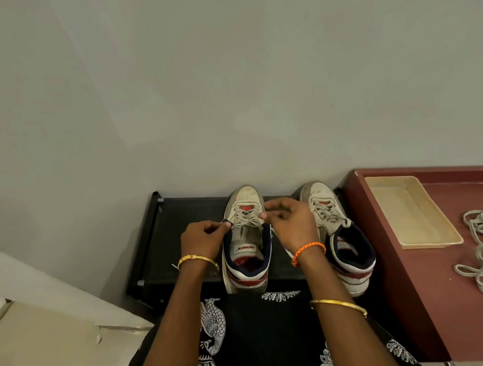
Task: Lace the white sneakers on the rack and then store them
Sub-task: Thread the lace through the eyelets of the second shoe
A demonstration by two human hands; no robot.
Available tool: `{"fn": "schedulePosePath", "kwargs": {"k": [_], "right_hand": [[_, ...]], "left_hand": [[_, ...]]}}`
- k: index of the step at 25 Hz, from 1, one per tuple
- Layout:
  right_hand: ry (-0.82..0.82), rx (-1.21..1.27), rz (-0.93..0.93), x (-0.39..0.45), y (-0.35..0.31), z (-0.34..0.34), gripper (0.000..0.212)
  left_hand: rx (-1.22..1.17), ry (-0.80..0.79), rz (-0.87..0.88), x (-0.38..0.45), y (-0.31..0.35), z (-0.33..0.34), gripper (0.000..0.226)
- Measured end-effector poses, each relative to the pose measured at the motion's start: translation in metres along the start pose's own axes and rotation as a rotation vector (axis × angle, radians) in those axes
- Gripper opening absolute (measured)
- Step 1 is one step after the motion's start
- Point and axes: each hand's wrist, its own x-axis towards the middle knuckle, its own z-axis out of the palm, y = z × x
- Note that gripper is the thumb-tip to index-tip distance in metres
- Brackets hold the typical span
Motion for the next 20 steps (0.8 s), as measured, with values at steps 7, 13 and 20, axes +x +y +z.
{"fn": "schedulePosePath", "kwargs": {"k": [7,13,20], "right_hand": [[-0.079,-0.699,-0.247,0.001,0.019,0.038,0.018],[-0.079,-0.672,-0.234,0.002,0.023,0.049,0.018],[-0.072,-0.66,-0.263,0.001,0.023,0.052,0.016]], "left_hand": [[-0.439,-0.099,-0.353,0.002,0.002,-0.003,0.01],[-0.392,-0.119,-0.318,0.003,0.001,-0.006,0.007],[-0.347,-0.174,-0.281,0.005,0.002,-0.008,0.014]]}}
